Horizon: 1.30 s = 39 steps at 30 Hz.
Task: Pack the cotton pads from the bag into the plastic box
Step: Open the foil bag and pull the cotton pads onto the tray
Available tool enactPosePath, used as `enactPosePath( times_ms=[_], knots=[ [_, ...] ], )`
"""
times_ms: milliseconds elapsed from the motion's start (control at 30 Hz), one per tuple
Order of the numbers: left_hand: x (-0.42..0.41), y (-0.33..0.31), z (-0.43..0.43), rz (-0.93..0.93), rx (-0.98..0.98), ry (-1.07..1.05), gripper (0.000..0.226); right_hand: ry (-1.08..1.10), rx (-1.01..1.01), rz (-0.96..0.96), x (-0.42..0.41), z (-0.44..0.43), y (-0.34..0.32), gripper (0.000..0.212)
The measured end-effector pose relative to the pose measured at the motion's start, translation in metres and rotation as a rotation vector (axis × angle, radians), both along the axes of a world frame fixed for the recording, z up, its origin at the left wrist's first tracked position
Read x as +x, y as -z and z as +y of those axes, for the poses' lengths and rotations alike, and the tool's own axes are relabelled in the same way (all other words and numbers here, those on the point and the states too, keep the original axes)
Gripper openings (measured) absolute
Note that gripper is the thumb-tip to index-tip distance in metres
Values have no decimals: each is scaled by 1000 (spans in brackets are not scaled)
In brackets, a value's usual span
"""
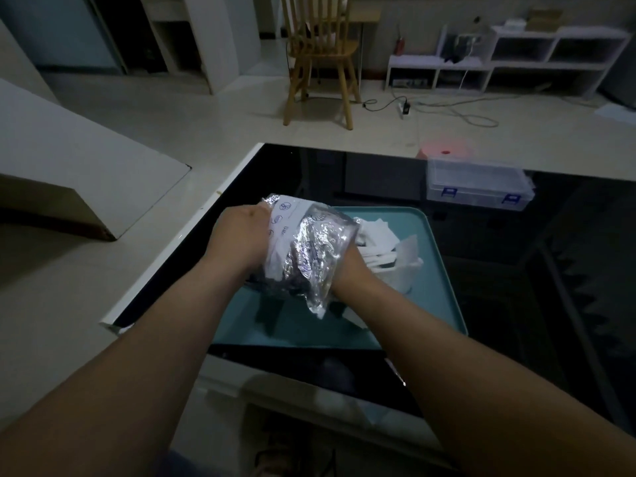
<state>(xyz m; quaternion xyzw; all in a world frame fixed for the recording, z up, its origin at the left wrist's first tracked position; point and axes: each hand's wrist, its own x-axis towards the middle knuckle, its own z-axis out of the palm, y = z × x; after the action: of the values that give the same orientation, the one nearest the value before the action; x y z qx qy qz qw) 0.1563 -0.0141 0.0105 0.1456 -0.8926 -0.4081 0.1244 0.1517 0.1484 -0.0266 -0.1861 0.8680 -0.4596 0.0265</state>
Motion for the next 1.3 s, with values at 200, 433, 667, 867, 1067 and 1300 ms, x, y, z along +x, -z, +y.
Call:
enactPosePath(
  times_ms=[200,433,667,867,1067,1300],
  knots=[
    [-9,10,-34,38,-23,-108,42,7,-44,76,-5,4,-14,31],
    [-6,14,-60,19,4,-247,49,10,82,173,-6,29,-9,48],
    [-10,19,-77,26,109,-263,39,33,428,34,-16,49,-12,66],
    [-10,13,-72,66,187,-216,38,64,511,2,-19,59,-28,95],
    [-9,9,-71,53,328,-241,30,97,469,40,-17,59,-32,100],
    [-14,15,-74,24,368,-267,22,95,473,243,-14,47,-26,87]
  ],
)
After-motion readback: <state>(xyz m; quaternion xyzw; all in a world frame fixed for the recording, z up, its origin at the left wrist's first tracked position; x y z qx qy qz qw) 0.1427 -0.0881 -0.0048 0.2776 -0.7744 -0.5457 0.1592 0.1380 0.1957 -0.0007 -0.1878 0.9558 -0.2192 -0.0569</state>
